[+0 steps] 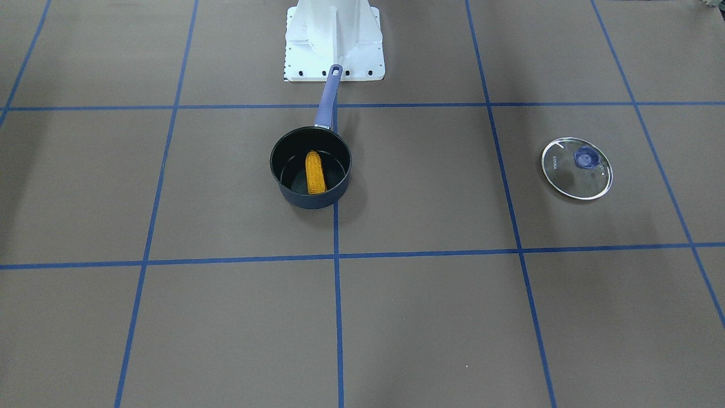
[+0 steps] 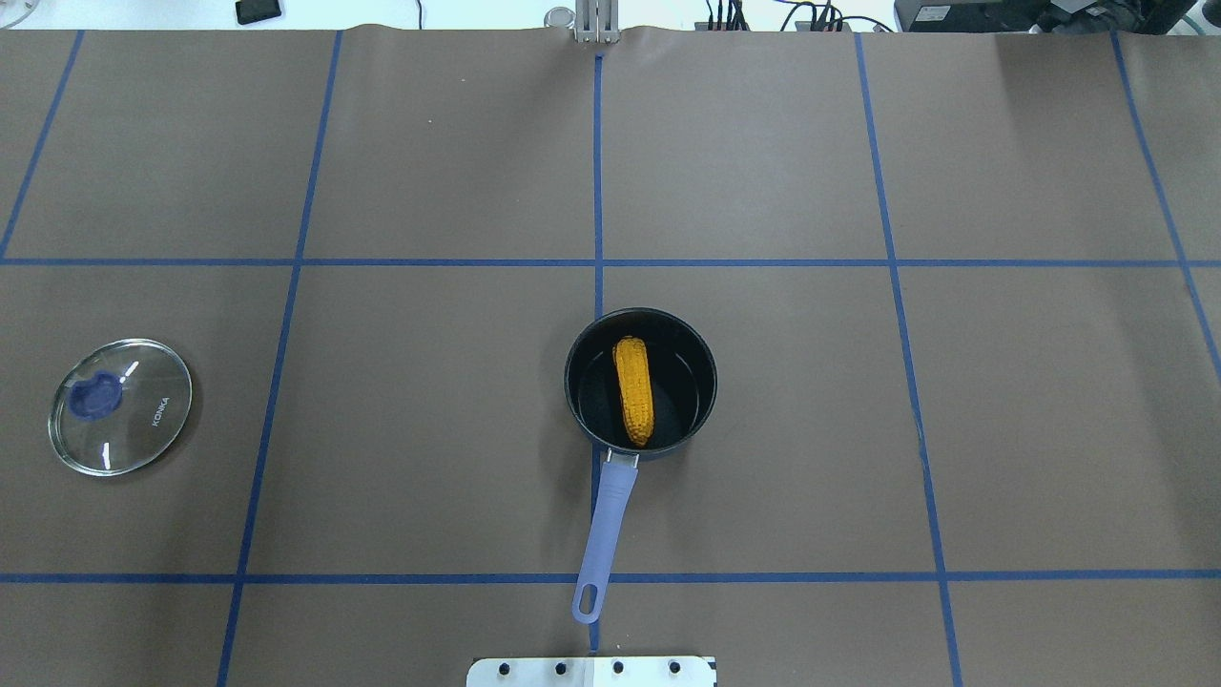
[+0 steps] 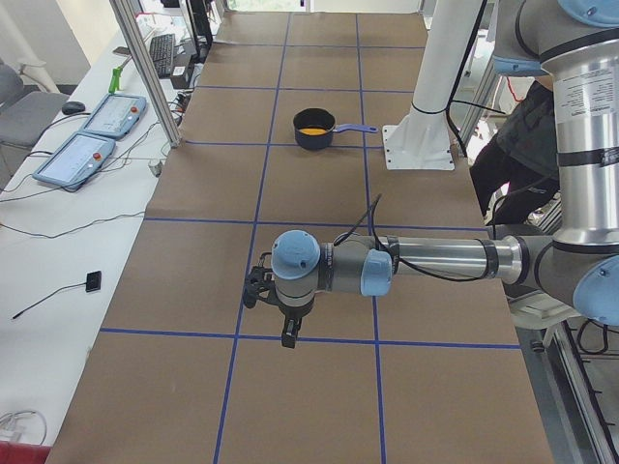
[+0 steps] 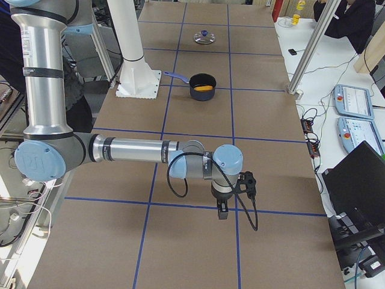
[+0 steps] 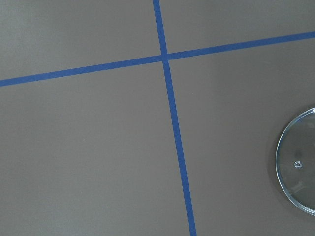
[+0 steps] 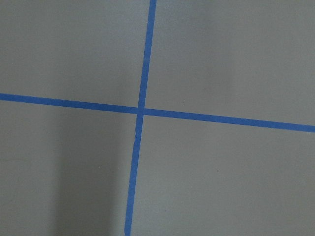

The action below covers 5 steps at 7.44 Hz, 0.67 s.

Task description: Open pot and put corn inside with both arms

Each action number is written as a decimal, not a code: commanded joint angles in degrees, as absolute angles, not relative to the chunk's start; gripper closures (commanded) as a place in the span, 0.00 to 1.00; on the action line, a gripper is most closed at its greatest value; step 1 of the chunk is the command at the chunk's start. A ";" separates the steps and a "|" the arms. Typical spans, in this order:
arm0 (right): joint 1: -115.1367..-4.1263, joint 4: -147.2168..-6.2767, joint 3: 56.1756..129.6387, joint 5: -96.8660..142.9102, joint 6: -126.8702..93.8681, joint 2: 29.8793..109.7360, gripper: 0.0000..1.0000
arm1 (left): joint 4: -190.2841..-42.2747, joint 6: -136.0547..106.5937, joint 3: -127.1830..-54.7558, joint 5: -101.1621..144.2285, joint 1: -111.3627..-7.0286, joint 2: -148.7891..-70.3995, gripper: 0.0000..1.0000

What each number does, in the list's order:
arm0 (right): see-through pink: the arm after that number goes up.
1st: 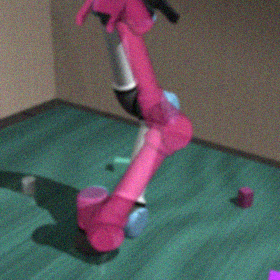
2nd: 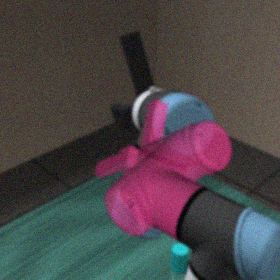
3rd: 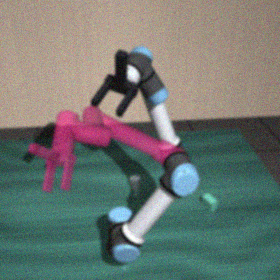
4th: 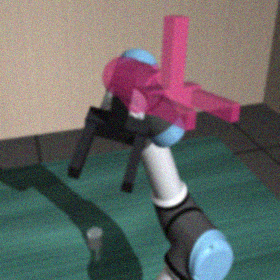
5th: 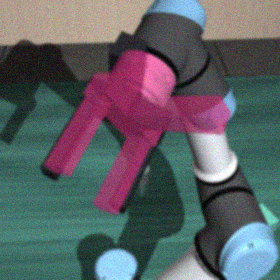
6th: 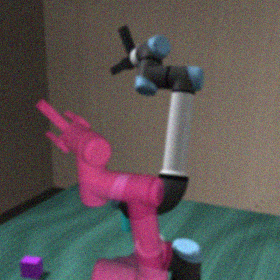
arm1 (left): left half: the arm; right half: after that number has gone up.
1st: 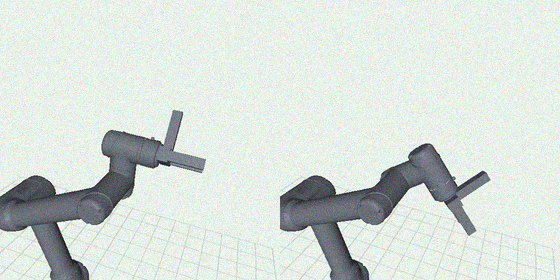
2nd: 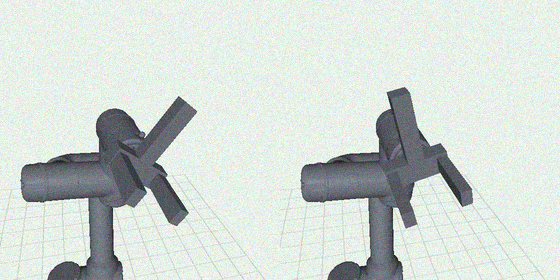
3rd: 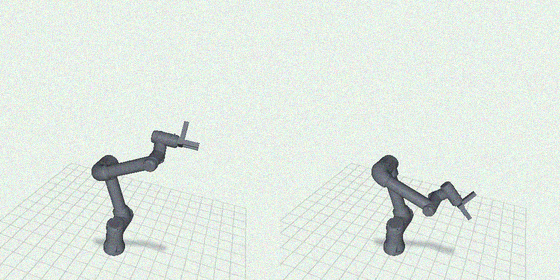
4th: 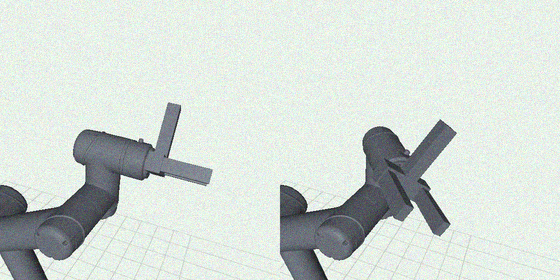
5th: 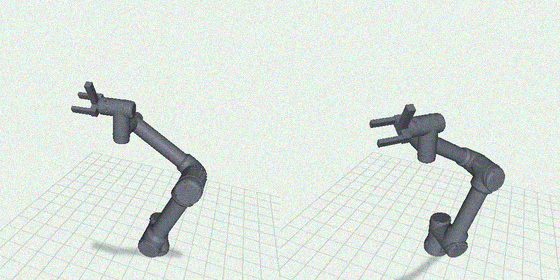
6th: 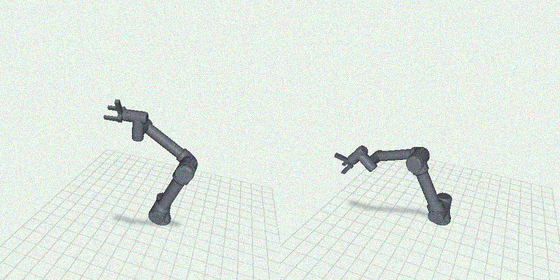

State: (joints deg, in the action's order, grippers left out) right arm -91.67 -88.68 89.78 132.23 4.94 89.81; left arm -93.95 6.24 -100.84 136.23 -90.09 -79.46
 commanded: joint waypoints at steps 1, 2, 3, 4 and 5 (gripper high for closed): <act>-91.67 -88.42 89.74 132.80 4.92 89.82 0.00 | -93.96 6.24 -100.90 136.23 -90.09 -79.54 0.01; -91.67 -88.42 89.65 132.80 4.92 89.91 0.00 | -93.96 6.24 -100.81 136.23 -90.09 -79.45 0.01; -91.58 -88.42 89.47 132.80 4.92 89.91 0.00 | -93.96 6.24 -100.90 136.23 -90.09 -79.45 0.01; -91.67 -88.42 89.12 132.89 4.92 90.09 0.00 | -93.96 6.24 -100.90 136.23 -90.09 -79.45 0.01; -91.58 -88.42 89.12 132.89 4.92 90.09 0.00 | -93.96 6.24 -100.64 136.23 -90.09 -79.45 0.01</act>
